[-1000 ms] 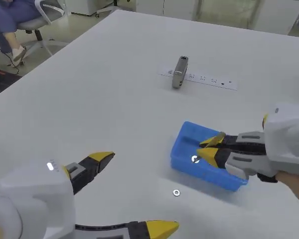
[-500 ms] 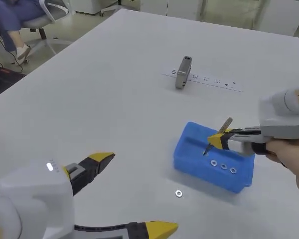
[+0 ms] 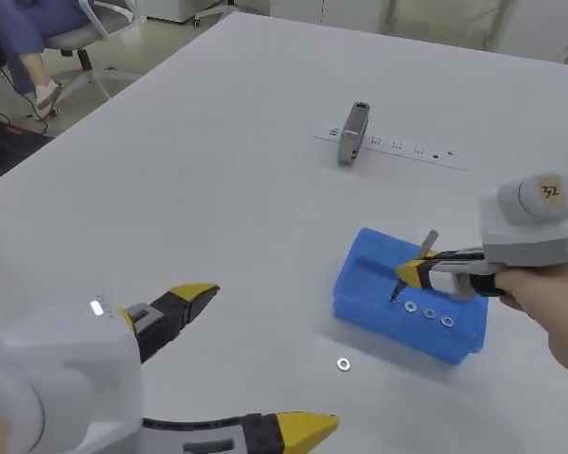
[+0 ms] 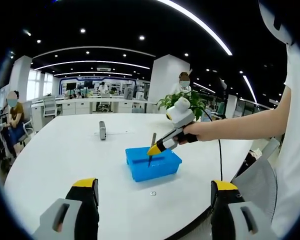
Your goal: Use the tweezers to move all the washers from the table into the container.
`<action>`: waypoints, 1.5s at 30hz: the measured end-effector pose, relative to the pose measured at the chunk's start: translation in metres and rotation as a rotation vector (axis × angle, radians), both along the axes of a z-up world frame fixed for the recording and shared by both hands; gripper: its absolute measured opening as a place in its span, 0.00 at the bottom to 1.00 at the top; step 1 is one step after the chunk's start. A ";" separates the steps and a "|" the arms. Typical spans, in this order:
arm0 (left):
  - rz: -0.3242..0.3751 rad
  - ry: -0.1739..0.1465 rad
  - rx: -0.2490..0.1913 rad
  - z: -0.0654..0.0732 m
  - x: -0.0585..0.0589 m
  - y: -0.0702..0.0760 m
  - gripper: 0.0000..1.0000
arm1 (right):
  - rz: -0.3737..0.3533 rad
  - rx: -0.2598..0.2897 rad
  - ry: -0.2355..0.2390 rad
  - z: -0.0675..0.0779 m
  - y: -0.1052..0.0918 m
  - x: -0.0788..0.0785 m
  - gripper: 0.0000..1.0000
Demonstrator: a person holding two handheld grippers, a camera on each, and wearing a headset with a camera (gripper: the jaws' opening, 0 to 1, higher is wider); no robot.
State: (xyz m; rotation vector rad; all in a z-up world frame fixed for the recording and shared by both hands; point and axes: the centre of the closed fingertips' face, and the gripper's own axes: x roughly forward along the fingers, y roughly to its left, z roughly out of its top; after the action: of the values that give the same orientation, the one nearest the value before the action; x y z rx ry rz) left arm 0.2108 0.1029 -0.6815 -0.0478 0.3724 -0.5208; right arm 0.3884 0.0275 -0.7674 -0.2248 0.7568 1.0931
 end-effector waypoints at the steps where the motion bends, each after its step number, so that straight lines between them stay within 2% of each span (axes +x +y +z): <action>1: -0.001 0.000 0.000 0.000 0.000 0.000 0.95 | -0.007 0.005 0.000 0.001 -0.001 0.000 0.03; 7: 0.001 0.002 -0.002 0.000 0.001 0.000 0.95 | -0.047 0.076 0.013 0.014 -0.005 -0.002 0.03; 13: -0.006 0.005 -0.003 -0.001 0.001 -0.002 0.95 | -0.043 0.125 0.006 0.028 -0.005 -0.015 0.03; 17: -0.014 0.005 -0.001 -0.001 0.000 -0.004 0.95 | -0.027 0.160 -0.016 0.037 -0.004 -0.021 0.03; 22: -0.017 0.004 0.001 0.000 0.000 -0.004 0.95 | -0.032 0.198 -0.003 0.044 -0.002 -0.026 0.03; 28: -0.015 0.006 0.001 -0.001 -0.001 -0.003 0.95 | 0.072 0.191 -0.060 0.047 0.010 -0.044 0.03; 31: -0.013 0.008 -0.001 -0.001 -0.001 -0.004 0.95 | 0.120 0.223 -0.037 0.048 0.021 -0.058 0.03; 33: -0.014 0.008 -0.004 -0.001 -0.001 -0.004 0.95 | 0.172 0.220 -0.019 0.045 0.028 -0.069 0.03; 35: -0.016 0.010 0.002 -0.003 -0.001 -0.004 0.95 | 0.215 0.187 -0.001 0.034 0.032 -0.078 0.03; 37: -0.019 0.009 0.001 -0.002 -0.001 -0.005 0.95 | 0.233 0.164 0.019 0.024 0.035 -0.084 0.03; 39: -0.018 0.008 0.000 -0.002 -0.001 -0.005 0.95 | 0.244 0.150 0.058 0.013 0.037 -0.089 0.03; 45: -0.014 0.011 -0.001 -0.002 -0.001 -0.003 0.95 | 0.276 0.090 0.070 -0.008 0.037 -0.097 0.03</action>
State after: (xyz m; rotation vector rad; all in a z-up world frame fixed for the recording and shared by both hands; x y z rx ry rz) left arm 0.2097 0.0994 -0.6836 -0.0495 0.3830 -0.5345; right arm 0.2917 0.0646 -0.7758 -0.2198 0.7515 1.3991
